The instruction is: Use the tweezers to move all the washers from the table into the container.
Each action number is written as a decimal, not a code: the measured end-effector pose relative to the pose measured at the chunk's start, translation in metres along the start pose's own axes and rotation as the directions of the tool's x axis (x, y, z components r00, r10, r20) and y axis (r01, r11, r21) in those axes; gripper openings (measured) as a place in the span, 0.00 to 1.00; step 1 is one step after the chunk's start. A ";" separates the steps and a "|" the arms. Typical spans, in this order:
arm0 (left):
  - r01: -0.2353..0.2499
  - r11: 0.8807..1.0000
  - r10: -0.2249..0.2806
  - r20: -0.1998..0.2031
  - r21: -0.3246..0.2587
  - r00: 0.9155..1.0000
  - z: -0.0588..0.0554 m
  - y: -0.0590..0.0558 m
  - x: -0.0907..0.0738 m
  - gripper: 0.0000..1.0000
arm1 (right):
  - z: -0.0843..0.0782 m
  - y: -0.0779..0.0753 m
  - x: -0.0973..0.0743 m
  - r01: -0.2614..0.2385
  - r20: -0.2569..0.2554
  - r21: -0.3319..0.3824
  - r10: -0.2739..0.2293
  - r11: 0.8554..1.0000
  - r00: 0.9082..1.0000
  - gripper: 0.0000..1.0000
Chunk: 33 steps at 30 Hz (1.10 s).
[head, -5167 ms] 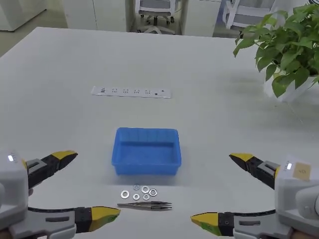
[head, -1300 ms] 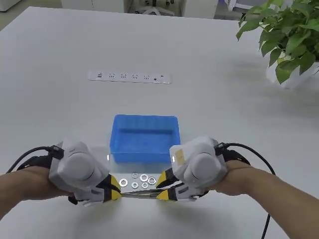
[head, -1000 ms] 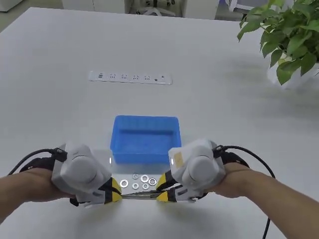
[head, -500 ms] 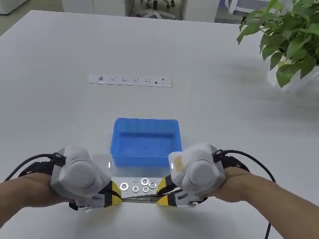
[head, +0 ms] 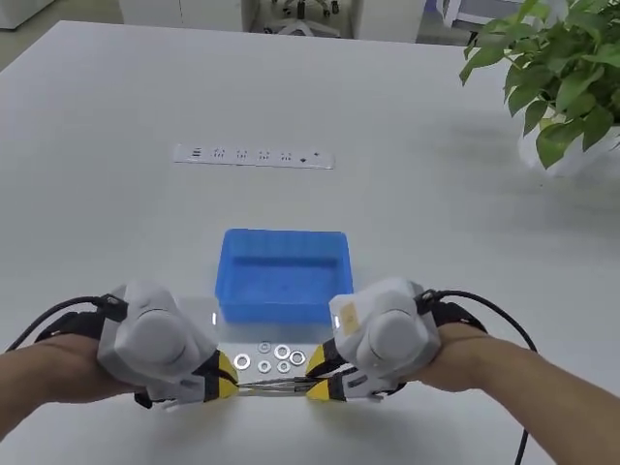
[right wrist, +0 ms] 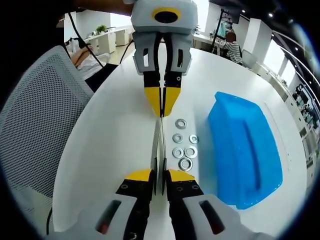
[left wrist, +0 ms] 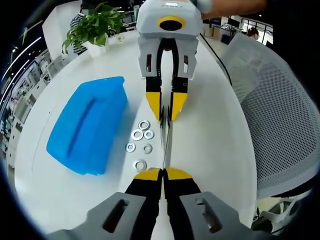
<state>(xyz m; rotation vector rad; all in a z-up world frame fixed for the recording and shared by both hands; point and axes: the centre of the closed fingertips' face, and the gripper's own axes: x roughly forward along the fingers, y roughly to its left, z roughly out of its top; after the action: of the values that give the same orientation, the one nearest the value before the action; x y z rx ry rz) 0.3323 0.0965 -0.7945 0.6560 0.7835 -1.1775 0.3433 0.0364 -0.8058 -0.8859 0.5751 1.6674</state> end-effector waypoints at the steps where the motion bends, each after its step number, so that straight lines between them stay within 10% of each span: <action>1: -0.001 1.000 0.001 0.002 0.001 1.000 0.001 0.000 -0.001 0.05 | 0.000 0.000 0.000 0.000 0.000 0.001 0.000 1.000 1.000 0.13; 33: -0.012 0.996 0.006 0.068 0.090 0.998 0.055 -0.003 -0.043 0.05 | 0.019 -0.001 0.004 0.010 0.028 0.010 -0.010 1.000 1.000 0.13</action>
<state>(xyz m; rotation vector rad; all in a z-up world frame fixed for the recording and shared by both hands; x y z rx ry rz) 0.3316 0.0757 -0.7280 0.6899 0.6729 -1.2263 0.3387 0.0528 -0.7974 -0.8550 0.5588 1.6643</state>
